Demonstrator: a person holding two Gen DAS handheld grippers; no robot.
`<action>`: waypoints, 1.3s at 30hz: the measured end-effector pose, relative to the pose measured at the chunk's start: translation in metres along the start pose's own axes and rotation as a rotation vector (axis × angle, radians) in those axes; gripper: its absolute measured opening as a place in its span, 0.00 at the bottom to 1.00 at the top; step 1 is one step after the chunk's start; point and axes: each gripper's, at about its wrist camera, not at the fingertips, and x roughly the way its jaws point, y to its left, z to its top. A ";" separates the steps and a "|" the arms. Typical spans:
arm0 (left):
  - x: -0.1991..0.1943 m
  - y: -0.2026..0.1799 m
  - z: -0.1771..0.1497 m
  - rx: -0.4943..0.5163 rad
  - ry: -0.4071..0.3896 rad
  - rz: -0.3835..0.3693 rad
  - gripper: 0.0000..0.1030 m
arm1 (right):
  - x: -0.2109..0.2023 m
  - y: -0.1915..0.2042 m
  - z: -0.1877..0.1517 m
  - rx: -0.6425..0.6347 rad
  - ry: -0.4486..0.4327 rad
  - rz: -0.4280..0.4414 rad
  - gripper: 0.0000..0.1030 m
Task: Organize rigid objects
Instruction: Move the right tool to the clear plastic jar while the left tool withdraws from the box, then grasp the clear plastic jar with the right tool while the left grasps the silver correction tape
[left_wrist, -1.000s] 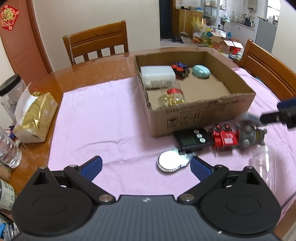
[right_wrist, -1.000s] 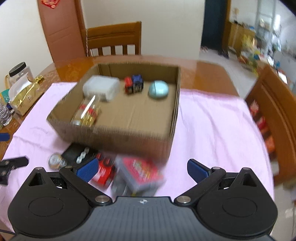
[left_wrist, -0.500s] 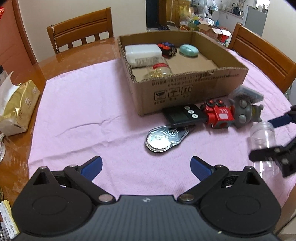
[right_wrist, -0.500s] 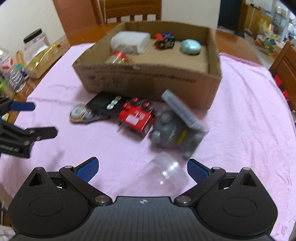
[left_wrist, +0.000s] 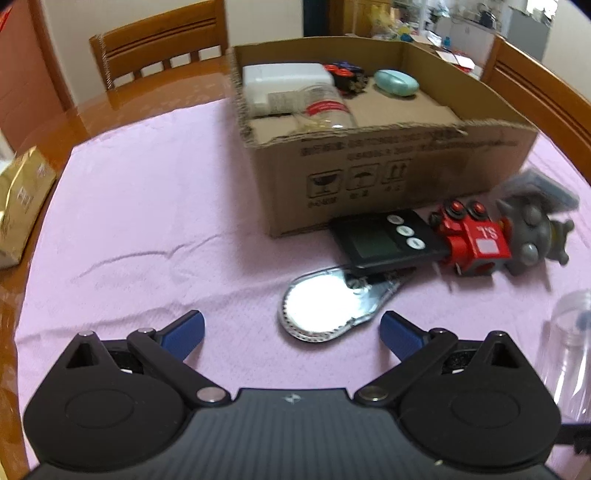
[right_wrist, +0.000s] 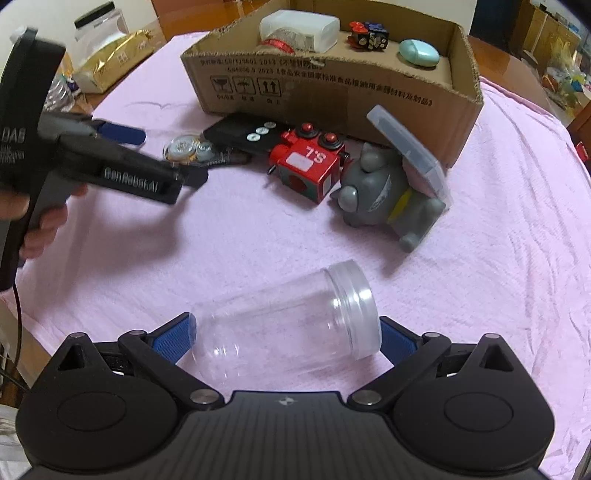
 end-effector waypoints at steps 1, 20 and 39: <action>0.000 0.004 -0.001 -0.016 0.000 -0.002 0.99 | 0.002 -0.001 -0.001 -0.001 0.007 -0.001 1.00; -0.003 -0.017 -0.005 0.064 -0.021 -0.052 0.99 | 0.010 0.008 -0.013 -0.112 0.038 -0.065 1.00; 0.008 -0.023 0.010 0.064 -0.084 -0.053 0.88 | 0.003 0.008 -0.027 -0.112 -0.025 -0.060 1.00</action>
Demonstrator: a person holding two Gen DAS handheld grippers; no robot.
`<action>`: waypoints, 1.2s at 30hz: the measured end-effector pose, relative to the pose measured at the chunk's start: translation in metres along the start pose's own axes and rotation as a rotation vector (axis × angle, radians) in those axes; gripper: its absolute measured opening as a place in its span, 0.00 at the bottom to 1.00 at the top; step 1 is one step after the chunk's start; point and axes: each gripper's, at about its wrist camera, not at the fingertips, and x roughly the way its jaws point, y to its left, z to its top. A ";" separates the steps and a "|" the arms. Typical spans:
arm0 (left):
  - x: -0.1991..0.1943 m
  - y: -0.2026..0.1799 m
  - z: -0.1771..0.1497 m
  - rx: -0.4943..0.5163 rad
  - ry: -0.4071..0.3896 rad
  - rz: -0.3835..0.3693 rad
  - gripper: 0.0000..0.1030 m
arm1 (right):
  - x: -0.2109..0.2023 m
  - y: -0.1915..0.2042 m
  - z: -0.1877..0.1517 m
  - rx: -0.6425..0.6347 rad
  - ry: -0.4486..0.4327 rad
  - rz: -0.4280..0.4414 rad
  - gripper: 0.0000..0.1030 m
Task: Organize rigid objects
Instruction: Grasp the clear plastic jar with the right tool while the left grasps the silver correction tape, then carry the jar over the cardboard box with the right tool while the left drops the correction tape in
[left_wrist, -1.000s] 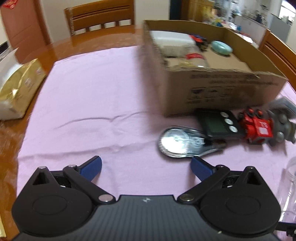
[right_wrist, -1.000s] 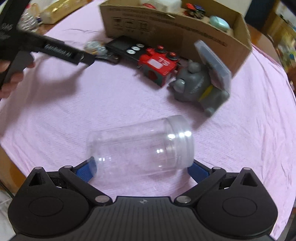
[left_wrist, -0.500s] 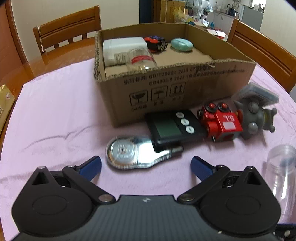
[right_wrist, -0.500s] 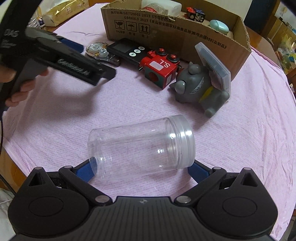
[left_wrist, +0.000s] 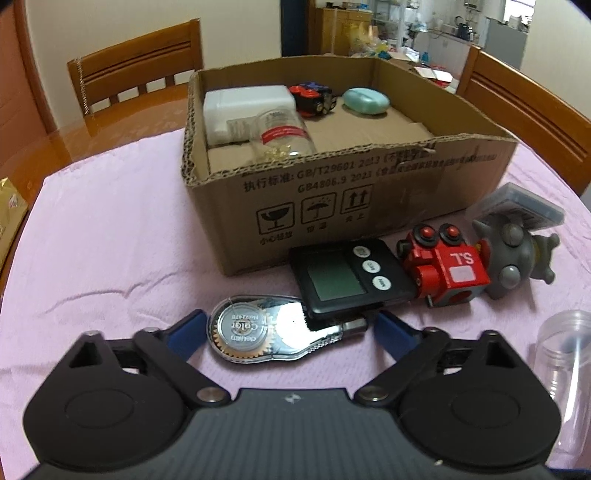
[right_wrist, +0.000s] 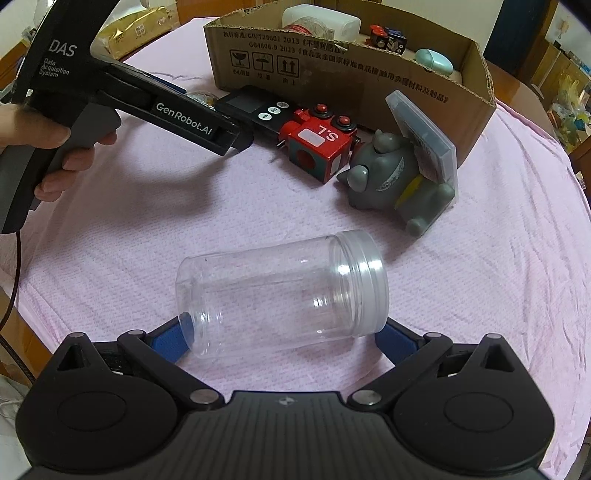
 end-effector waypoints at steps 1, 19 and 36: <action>-0.001 0.001 0.000 0.004 0.001 -0.004 0.87 | 0.000 0.000 0.000 -0.001 -0.003 0.000 1.00; -0.022 0.014 -0.025 -0.002 0.054 0.004 0.91 | 0.004 0.002 0.016 -0.032 0.027 -0.023 1.00; -0.020 0.013 -0.019 0.023 0.070 -0.021 0.87 | 0.000 0.011 0.029 -0.098 0.052 -0.034 0.91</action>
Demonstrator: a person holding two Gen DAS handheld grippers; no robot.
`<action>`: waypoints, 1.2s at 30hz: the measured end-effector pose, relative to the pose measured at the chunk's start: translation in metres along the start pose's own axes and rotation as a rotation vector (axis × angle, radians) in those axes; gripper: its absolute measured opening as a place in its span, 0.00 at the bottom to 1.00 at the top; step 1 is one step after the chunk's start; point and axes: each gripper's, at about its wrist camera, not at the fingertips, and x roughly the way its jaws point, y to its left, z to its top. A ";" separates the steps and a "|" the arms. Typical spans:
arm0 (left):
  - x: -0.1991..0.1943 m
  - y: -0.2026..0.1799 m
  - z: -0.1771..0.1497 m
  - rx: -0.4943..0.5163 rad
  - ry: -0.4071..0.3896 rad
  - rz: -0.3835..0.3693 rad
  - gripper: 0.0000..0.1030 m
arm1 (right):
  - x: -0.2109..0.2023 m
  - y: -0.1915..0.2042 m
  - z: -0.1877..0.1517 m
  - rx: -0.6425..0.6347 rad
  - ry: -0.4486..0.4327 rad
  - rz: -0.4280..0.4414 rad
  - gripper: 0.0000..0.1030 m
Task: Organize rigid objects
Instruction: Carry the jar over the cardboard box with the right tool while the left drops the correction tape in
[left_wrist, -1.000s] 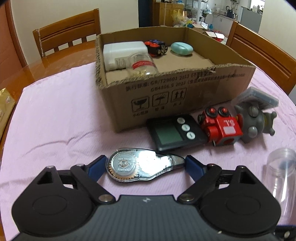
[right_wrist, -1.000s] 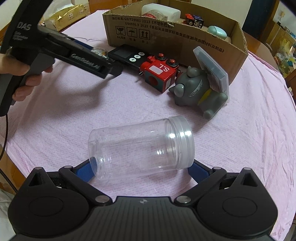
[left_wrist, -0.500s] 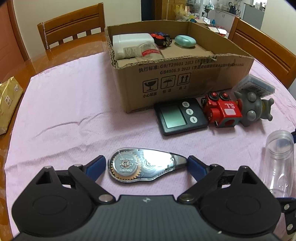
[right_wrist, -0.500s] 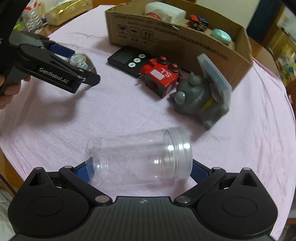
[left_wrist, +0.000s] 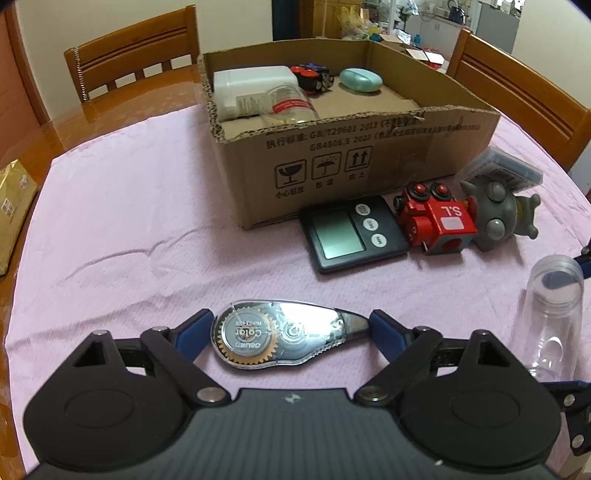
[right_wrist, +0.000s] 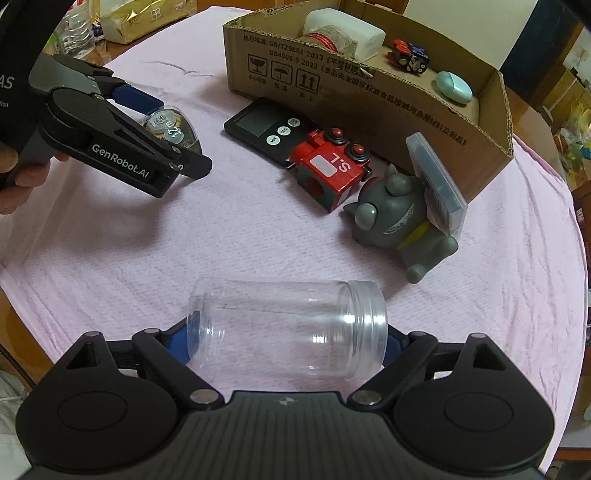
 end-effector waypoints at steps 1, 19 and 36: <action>0.000 0.000 0.000 0.001 0.003 -0.001 0.87 | 0.000 0.000 0.000 0.003 0.000 0.002 0.91; -0.044 -0.001 0.018 0.112 0.063 -0.058 0.87 | -0.027 -0.017 0.013 0.017 -0.016 0.071 0.91; -0.093 -0.010 0.085 0.118 -0.051 -0.049 0.87 | -0.088 -0.072 0.066 -0.049 -0.218 0.041 0.91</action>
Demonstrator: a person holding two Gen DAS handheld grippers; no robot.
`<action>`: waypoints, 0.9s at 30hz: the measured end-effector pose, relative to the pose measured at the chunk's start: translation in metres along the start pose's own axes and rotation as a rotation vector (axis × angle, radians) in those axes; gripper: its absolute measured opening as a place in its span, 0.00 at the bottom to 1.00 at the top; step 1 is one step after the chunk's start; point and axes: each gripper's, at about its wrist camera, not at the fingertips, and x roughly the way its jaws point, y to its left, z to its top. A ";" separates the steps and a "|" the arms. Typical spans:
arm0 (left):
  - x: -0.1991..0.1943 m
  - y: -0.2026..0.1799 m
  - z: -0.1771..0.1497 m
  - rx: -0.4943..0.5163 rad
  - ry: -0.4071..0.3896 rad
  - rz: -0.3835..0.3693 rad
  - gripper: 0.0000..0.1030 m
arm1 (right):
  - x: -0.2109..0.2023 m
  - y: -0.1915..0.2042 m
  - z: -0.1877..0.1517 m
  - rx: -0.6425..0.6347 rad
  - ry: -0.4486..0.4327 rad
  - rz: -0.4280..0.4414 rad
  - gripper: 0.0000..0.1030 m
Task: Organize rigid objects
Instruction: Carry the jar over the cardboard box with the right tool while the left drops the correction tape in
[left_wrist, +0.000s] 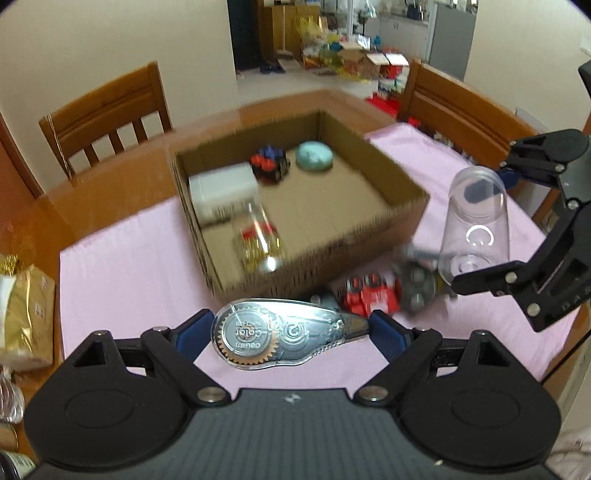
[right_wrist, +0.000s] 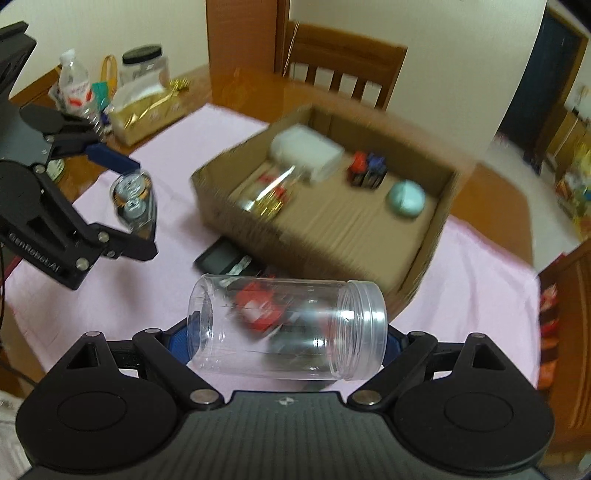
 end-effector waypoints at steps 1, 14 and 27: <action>0.000 0.000 0.007 -0.003 -0.014 0.005 0.87 | -0.001 -0.006 0.005 -0.006 -0.013 -0.011 0.91; 0.066 -0.033 0.070 -0.042 -0.091 0.010 0.87 | 0.017 -0.076 0.047 -0.049 -0.051 -0.101 0.91; 0.078 -0.025 0.070 -0.098 -0.108 0.073 0.92 | 0.045 -0.104 0.058 -0.068 -0.021 -0.079 0.91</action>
